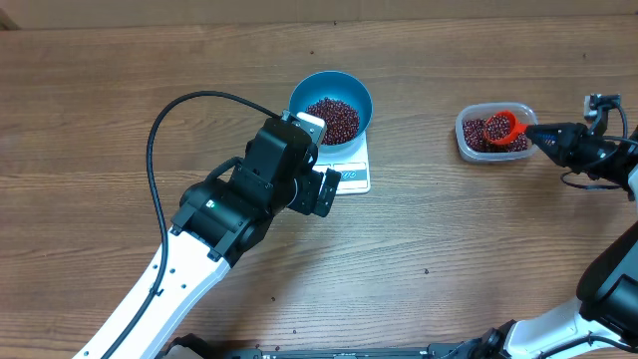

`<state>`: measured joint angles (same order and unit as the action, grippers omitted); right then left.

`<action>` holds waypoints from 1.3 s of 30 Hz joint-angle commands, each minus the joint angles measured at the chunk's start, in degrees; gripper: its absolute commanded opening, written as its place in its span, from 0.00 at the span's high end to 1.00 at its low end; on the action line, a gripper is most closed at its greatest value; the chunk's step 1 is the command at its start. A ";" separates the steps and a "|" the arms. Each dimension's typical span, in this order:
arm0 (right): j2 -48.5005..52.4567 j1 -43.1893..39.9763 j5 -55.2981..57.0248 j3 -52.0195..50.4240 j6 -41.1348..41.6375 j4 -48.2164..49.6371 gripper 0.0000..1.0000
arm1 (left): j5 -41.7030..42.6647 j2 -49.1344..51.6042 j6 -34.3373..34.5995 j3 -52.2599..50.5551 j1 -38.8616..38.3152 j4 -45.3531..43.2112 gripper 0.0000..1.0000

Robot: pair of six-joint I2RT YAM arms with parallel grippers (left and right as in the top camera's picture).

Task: Scoop item into bowl and weigh 150g on scale
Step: 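Lift the filled scoop and carry it left over the teal bowl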

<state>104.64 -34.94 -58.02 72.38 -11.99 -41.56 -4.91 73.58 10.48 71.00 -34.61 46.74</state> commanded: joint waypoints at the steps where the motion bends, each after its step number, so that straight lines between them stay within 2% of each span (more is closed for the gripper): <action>1: 0.39 -0.17 -8.00 -0.02 0.22 0.00 0.96 | 0.46 0.31 -0.20 0.09 0.09 -0.22 0.00; 17: 0.39 1.03 -21.75 -0.02 0.22 -2.36 0.96 | 0.46 0.31 -0.20 0.09 0.09 -0.22 0.01; 32: 0.39 17.33 -23.10 -0.02 3.23 -2.40 0.96 | 0.46 0.31 -0.20 0.09 0.09 -0.22 0.01; 36: 0.39 21.53 -23.10 -0.02 3.54 -0.83 0.96 | 0.46 0.31 -0.20 0.09 0.09 -0.22 0.00; 39: 0.39 24.28 -23.10 -0.02 6.69 1.84 0.96 | 0.46 0.31 -0.20 0.09 0.09 -0.22 0.00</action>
<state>104.64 -12.32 -79.33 72.36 -7.73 -41.04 -4.91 73.58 10.48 71.00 -34.61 46.74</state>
